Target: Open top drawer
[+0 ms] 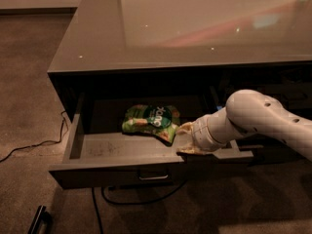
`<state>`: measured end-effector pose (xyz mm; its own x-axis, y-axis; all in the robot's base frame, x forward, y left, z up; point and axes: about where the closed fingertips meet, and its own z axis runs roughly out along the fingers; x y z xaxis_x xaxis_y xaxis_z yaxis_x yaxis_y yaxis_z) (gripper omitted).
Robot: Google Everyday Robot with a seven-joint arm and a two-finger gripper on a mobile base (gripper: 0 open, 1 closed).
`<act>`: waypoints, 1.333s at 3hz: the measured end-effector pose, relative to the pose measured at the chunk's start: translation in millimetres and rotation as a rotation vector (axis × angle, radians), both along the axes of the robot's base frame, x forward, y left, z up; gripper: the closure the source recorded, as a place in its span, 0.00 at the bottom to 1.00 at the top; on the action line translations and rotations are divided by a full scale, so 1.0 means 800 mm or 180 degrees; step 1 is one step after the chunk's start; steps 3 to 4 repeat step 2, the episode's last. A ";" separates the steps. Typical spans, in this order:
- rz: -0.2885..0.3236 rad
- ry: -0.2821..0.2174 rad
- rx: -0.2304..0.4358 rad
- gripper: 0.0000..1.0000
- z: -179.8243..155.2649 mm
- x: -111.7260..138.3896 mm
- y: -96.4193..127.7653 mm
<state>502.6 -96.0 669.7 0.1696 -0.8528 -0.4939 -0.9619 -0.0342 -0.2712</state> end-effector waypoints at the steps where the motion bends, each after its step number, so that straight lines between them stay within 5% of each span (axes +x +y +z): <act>1: 0.0000 0.0000 0.0000 0.00 0.000 0.000 0.000; 4: 0.0001 0.0000 0.0000 0.00 0.000 0.000 0.000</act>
Offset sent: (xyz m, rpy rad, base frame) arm 0.0000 0.0000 0.0000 0.0000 0.0000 0.0000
